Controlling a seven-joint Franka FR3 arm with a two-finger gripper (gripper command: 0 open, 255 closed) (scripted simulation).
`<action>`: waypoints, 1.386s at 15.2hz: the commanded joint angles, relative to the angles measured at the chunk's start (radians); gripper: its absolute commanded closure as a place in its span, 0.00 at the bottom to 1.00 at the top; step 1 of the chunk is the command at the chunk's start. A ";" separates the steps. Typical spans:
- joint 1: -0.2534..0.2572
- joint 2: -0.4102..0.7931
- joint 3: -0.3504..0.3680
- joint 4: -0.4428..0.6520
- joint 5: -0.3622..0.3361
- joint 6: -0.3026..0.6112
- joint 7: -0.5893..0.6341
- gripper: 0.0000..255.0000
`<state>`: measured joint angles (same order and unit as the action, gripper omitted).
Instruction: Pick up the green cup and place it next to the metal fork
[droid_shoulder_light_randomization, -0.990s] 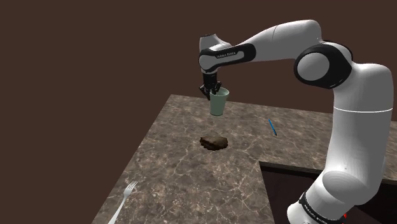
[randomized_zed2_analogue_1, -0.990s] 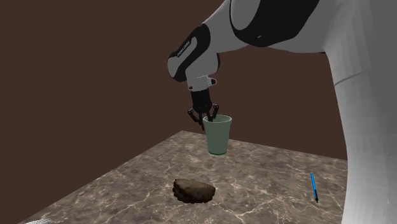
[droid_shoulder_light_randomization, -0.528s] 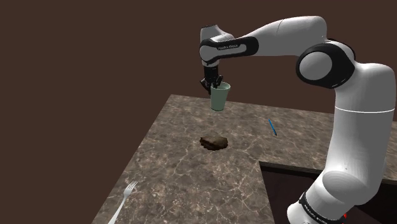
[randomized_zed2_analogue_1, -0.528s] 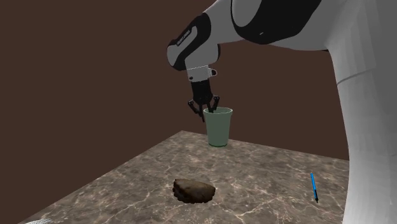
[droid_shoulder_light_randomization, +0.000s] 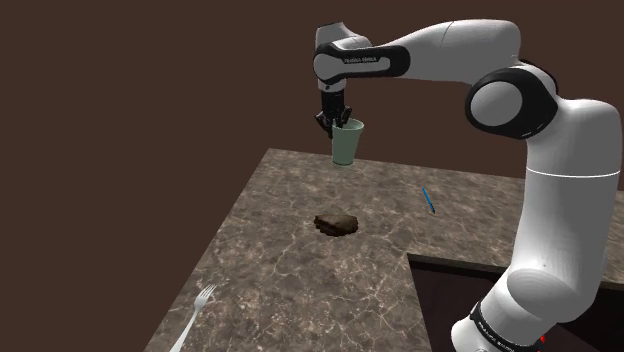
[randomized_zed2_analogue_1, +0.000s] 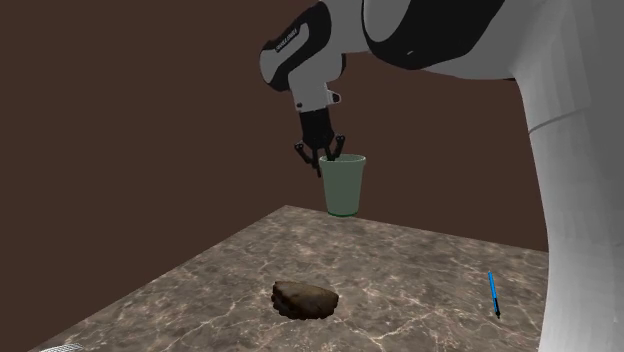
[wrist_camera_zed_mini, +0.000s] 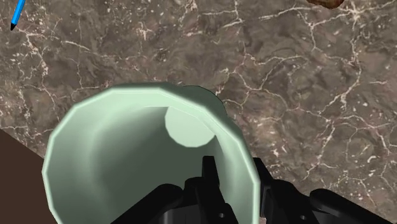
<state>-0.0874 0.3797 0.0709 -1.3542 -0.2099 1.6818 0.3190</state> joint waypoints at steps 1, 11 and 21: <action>0.000 0.001 0.000 0.032 0.000 -0.029 -0.006 1.00; 0.009 0.037 -0.001 0.221 -0.001 -0.181 -0.031 1.00; 0.073 -0.063 0.029 0.133 0.001 -0.210 0.060 1.00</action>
<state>-0.0253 0.3560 0.0931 -1.1652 -0.2107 1.4572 0.3556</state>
